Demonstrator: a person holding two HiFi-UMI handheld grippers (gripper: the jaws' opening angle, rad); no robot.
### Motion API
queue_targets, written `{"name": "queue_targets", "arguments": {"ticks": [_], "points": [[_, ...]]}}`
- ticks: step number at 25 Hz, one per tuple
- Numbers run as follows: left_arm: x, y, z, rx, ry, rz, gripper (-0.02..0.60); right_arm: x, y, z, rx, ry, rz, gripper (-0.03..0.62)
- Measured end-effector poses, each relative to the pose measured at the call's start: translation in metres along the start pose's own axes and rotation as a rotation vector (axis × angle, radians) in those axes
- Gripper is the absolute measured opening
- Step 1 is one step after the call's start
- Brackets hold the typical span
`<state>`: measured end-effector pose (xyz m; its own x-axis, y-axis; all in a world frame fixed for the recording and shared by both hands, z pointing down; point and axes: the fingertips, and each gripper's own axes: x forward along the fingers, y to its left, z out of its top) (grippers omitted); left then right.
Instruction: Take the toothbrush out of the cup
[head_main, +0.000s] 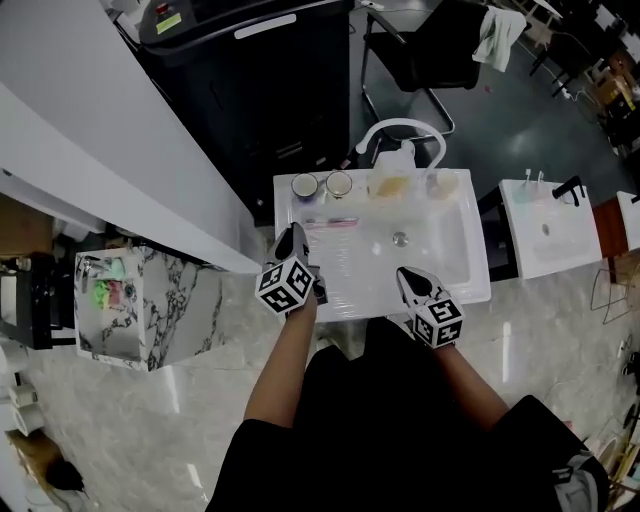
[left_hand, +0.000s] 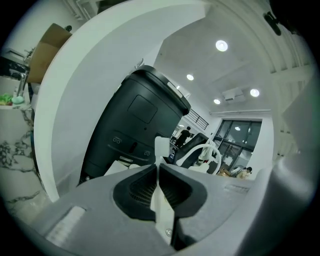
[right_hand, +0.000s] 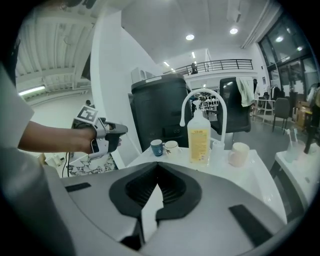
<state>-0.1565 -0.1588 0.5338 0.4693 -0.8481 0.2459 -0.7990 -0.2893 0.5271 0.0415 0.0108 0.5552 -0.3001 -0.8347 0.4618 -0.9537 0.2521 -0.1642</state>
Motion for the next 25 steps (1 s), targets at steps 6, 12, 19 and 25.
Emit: {"name": "queue_targets", "arguments": {"ticks": [6, 12, 19, 25], "points": [[0.018, 0.004, -0.049, -0.053, 0.06, 0.071, 0.028, 0.024, -0.019, 0.014, -0.009, 0.01, 0.077, 0.002], [0.038, 0.018, -0.096, -0.183, 0.083, 0.193, 0.028, 0.046, -0.043, 0.01, -0.018, 0.06, 0.169, 0.001], [0.065, 0.042, -0.138, -0.363, 0.048, 0.346, 0.028, 0.071, -0.084, -0.007, -0.036, 0.137, 0.252, 0.002], [0.082, 0.064, -0.174, -0.512, 0.034, 0.462, 0.028, 0.086, -0.122, -0.004, -0.122, 0.179, 0.296, 0.002]]}}
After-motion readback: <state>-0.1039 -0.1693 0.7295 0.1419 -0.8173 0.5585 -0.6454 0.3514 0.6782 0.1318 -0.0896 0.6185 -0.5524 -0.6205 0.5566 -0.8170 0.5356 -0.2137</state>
